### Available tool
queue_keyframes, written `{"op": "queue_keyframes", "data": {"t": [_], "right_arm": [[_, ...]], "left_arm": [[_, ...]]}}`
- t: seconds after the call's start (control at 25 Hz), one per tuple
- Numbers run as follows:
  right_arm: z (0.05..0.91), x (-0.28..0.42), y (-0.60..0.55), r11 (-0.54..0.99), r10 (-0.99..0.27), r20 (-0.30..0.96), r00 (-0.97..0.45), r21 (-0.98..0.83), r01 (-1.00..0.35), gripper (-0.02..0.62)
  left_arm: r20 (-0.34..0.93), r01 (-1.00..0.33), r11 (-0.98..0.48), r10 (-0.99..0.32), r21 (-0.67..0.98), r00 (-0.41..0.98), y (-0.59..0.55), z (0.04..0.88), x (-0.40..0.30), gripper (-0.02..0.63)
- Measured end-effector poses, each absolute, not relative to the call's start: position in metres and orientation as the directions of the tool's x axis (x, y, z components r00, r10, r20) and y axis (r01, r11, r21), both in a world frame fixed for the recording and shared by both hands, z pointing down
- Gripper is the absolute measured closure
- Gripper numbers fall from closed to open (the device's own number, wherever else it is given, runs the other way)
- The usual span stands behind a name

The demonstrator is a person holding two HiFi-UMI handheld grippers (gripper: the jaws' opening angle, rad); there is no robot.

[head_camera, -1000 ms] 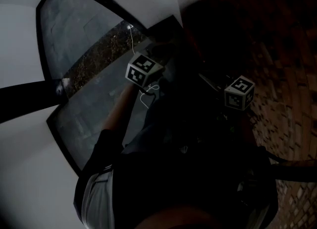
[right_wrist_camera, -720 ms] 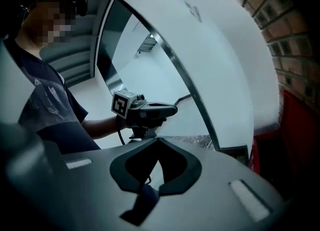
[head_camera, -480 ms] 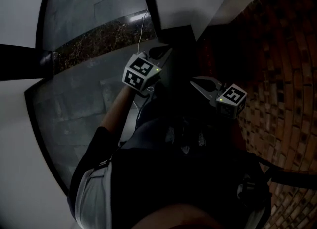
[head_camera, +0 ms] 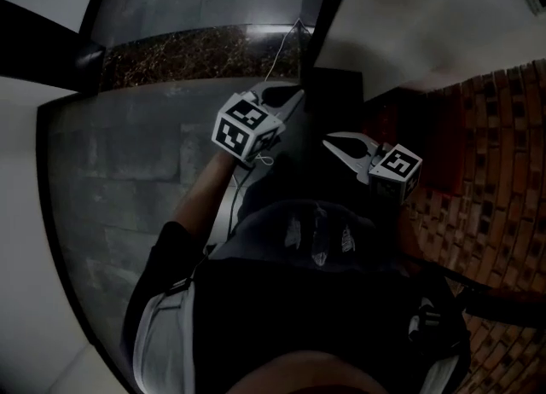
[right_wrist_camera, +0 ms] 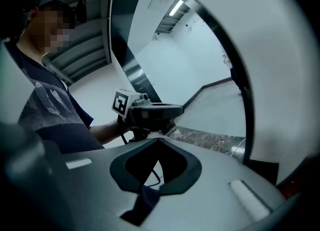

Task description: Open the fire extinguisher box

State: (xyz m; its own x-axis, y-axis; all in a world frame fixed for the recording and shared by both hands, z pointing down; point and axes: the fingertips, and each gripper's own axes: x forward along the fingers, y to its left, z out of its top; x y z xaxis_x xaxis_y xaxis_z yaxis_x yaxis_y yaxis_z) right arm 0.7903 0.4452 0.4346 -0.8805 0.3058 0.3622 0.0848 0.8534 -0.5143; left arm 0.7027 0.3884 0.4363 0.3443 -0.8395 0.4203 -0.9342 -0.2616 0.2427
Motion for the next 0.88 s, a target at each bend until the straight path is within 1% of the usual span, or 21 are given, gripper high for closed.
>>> {"op": "queue_keyframes", "data": {"t": [0.16,0.28,0.4,0.52,0.6,0.72,0.88], "right_arm": [[0.426,0.746,0.467,0.831,0.417,0.356,-0.836,-0.521,0.193,0.595],[0.427,0.723,0.466,0.824,0.466,0.357,-0.81,-0.508,0.25,0.595],[0.421,0.704,0.464,0.818,0.495,0.346,-0.797,-0.495,0.293,0.595],[0.407,0.688,0.463,0.813,0.517,0.322,-0.793,-0.475,0.337,0.595],[0.403,0.68,0.459,0.805,0.535,0.307,-0.788,-0.467,0.365,0.595],[0.4,0.667,0.441,0.793,0.557,0.29,-0.778,-0.463,0.396,0.595],[0.405,0.649,0.404,0.781,0.571,0.265,-0.777,-0.469,0.414,0.595]], "left_arm": [[0.405,-0.937,-0.25,-0.852,0.244,0.333,0.418,0.419,0.675,0.606],[0.374,-0.94,-0.234,-0.872,0.25,0.317,0.429,0.4,0.656,0.606],[0.345,-0.957,-0.165,-0.907,0.237,0.241,0.436,0.391,0.63,0.605],[0.357,-0.982,-0.055,-0.927,0.179,0.117,0.441,0.394,0.603,0.604],[0.359,-0.987,-0.007,-0.931,0.16,0.064,0.439,0.393,0.592,0.604],[0.365,-0.989,0.032,-0.931,0.142,0.022,0.424,0.391,0.58,0.606],[0.384,-0.993,0.038,-0.923,0.109,0.007,0.389,0.388,0.567,0.606]]}}
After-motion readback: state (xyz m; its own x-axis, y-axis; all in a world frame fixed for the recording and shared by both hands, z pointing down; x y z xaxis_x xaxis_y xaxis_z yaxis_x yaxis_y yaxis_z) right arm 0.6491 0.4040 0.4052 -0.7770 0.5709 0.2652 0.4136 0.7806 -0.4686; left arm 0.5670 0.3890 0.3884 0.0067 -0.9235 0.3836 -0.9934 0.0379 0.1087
